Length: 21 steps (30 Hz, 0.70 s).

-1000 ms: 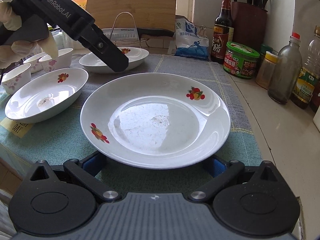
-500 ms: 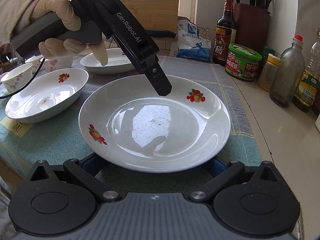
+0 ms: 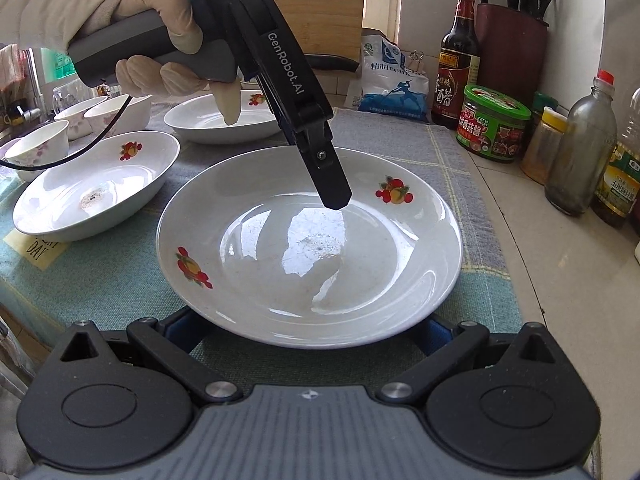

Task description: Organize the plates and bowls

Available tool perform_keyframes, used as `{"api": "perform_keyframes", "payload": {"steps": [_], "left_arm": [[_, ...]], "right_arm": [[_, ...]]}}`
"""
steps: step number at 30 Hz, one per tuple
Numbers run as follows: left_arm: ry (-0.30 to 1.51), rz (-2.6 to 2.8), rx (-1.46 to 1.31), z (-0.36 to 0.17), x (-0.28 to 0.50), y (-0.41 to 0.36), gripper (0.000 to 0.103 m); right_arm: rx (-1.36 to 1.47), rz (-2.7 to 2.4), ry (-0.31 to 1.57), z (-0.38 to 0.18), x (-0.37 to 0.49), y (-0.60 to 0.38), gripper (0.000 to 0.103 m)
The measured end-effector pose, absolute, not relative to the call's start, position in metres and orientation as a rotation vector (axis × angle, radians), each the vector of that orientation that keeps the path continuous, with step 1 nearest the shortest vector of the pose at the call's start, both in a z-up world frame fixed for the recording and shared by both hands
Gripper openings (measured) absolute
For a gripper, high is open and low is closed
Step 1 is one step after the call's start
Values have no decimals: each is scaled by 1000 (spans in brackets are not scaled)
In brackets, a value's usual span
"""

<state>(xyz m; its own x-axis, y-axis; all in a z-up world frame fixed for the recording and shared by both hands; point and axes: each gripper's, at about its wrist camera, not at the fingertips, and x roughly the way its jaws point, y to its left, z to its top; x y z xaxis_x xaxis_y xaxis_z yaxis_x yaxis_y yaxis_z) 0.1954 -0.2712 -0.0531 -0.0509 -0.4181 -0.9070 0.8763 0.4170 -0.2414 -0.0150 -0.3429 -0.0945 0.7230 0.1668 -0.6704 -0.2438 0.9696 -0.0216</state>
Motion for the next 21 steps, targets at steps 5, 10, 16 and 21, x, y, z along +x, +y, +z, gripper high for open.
{"api": "perform_keyframes", "payload": {"steps": [5,10,16,21], "left_arm": [[1250,-1143,482,-56,200,-271,77],[1264,-1167,500,-57,201,-273,78],[1255,-1180,514,-56,200,-273,78],[1257,-1183,501,-56,200,-271,78]], "right_arm": [[-112,230,734,-94,-15,-343,103],[-112,230,751,-93,-12,-343,103],[-114,232,775,-91,-9,-343,103],[-124,230,788,-89,-9,-341,103]]}}
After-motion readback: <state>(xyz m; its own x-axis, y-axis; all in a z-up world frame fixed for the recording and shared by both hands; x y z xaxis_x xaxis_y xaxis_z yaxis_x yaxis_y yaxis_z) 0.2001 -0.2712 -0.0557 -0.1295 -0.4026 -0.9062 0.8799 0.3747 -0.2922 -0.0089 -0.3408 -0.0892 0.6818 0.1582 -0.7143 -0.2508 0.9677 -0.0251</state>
